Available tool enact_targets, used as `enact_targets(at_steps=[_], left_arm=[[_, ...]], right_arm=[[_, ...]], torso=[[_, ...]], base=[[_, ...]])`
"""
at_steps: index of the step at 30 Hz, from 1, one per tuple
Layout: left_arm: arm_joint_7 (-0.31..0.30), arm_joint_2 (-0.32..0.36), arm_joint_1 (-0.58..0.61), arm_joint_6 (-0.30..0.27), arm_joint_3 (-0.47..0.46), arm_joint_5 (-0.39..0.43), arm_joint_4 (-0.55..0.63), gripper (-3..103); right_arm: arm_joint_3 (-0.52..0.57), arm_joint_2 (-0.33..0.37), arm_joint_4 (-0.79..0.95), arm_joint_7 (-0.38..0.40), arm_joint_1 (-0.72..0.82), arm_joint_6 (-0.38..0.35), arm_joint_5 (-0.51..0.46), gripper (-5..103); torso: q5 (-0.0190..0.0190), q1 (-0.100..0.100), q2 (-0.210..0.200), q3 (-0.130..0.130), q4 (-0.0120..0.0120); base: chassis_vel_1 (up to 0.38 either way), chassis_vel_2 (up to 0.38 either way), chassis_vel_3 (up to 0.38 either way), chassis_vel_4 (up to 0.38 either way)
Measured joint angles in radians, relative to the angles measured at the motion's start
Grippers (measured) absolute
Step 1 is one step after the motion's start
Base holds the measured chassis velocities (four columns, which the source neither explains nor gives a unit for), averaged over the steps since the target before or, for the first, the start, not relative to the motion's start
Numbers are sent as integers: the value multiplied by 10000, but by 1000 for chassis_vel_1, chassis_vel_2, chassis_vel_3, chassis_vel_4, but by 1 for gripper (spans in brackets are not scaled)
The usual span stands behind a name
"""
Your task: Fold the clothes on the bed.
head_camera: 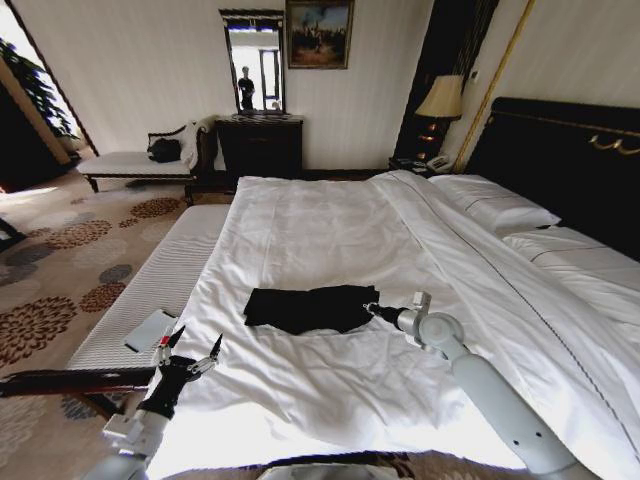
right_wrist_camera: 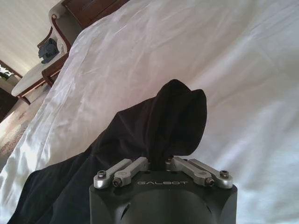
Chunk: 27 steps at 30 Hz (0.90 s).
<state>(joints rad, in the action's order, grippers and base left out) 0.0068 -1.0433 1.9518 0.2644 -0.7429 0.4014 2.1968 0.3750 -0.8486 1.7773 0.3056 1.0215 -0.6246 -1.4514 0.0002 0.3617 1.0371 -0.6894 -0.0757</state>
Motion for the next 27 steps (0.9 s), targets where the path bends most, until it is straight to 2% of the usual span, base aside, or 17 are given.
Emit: enact_targets(at_steps=[2,5,7,9,13,16,21,27], left_arm=[[2,0,1,0,1,0,0,100],[2,0,1,0,1,1,0,100],[1,0,1,-1,1,1,0,100],[2,0,0,-1,1,0,0,100],[2,0,1,-1,0,0,0,100],[2,0,0,-1,1,1,0,100],[1,0,1,-1,1,0,0,100],[2,0,0,0,1,0,0,100]], right_arm=[[141,90,25,-1,93,-2,-19,5],[989,788,-56,-173,788,-6,94,5],[1104,880,-101,-212,886,-6,108,5],[1615,1293,-366,-393,1294,-6,174,5],[1950,1731,-673,-503,1519,-6,265,5],[1959,1863,-694,-475,1505,-20,276,5],[1571,1947,-214,128,1151,-118,209,5],[549,1708,776,1057,99,-251,-424,5]], torso=[[0,0,1,0,-1],[0,0,1,0,0],[0,-1,1,0,-2],[2,0,0,0,-2],[2,0,1,1,-2],[1,0,0,0,1],[-1,0,0,0,-1],[-5,-1,1,0,0]], base=[[0,0,0,0],[0,0,0,0],[0,0,0,0],[0,0,0,0],[0,0,0,0],[0,0,0,0],[0,0,0,0],[0,0,0,0]])
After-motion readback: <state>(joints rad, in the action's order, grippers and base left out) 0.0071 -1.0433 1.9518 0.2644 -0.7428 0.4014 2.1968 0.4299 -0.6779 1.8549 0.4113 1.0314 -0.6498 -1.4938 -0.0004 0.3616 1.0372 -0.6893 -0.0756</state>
